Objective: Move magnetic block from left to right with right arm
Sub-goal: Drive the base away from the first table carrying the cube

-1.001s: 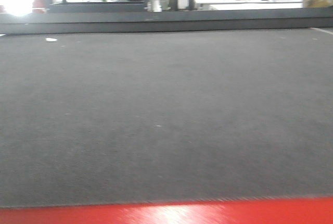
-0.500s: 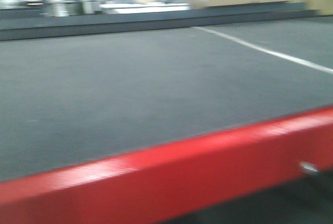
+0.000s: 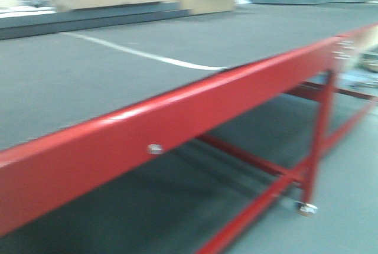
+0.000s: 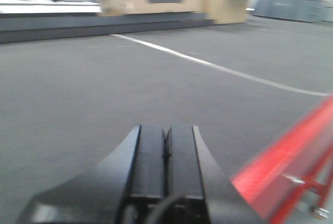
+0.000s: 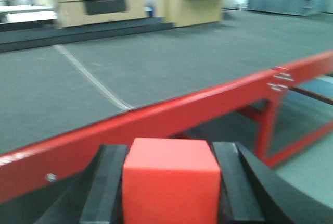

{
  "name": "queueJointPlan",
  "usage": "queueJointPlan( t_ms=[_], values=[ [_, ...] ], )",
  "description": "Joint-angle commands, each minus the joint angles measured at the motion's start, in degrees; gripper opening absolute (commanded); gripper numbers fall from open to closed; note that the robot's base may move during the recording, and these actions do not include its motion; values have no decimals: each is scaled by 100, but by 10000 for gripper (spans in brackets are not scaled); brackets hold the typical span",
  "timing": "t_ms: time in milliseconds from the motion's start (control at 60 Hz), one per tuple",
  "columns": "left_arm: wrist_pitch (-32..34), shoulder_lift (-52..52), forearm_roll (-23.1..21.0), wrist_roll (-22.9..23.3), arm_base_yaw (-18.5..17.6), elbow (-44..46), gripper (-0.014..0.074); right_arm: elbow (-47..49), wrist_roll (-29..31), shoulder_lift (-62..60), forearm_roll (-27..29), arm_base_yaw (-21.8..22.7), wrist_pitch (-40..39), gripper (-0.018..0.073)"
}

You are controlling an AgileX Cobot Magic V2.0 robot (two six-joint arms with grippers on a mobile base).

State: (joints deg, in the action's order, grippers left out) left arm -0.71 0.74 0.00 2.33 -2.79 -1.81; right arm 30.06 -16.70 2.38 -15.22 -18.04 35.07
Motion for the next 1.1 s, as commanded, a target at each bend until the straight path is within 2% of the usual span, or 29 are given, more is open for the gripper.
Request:
queueJointPlan(
  t_ms=[0, 1084],
  values=[
    [549, 77, 0, 38, 21, -48, -116, 156, 44, 81, -153, -5, -518, 172],
    [549, 77, 0, 38, 21, -48, -116, 156, 44, 81, -153, -5, -518, 172]
  ],
)
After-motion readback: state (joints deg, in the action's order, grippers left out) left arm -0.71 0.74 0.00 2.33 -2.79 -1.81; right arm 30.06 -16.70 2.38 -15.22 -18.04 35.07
